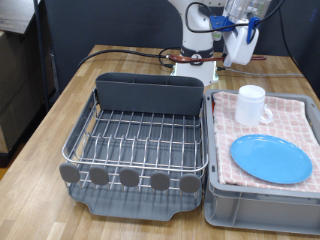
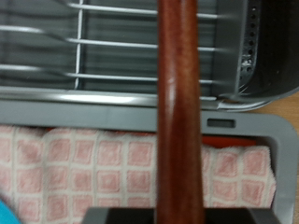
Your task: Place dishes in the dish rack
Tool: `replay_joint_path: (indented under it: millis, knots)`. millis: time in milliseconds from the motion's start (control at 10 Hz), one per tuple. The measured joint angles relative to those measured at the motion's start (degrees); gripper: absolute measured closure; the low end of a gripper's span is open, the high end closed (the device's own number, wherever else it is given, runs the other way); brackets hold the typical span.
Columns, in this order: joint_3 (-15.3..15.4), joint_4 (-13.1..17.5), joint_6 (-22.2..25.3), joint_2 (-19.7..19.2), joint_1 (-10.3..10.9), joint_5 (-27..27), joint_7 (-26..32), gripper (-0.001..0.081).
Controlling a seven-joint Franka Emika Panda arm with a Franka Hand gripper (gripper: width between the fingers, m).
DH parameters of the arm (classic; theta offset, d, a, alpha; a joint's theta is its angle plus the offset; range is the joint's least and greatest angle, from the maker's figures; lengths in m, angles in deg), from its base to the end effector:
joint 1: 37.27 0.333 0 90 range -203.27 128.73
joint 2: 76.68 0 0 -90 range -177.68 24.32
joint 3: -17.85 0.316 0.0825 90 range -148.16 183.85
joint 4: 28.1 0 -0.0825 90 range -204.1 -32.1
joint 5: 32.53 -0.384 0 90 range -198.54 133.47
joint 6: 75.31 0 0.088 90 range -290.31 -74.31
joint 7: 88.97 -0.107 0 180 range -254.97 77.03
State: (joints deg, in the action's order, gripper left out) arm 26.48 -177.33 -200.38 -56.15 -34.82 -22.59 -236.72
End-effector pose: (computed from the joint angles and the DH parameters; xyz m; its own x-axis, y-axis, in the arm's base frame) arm 0.3933 0.0686 0.3690 -0.6582 -0.7344 0.1659 -0.7525 0.6484 -0.1152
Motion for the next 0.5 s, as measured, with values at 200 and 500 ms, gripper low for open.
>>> replay_joint_path:
  millis: [200, 500]
  knots:
    - [-2.8, -3.2, -1.2, 2.9, 0.0, -0.8, 1.4, 0.0707]
    - [-6.9, -9.2, -6.6, 8.6, 0.2, -1.4, 6.0, 0.0707]
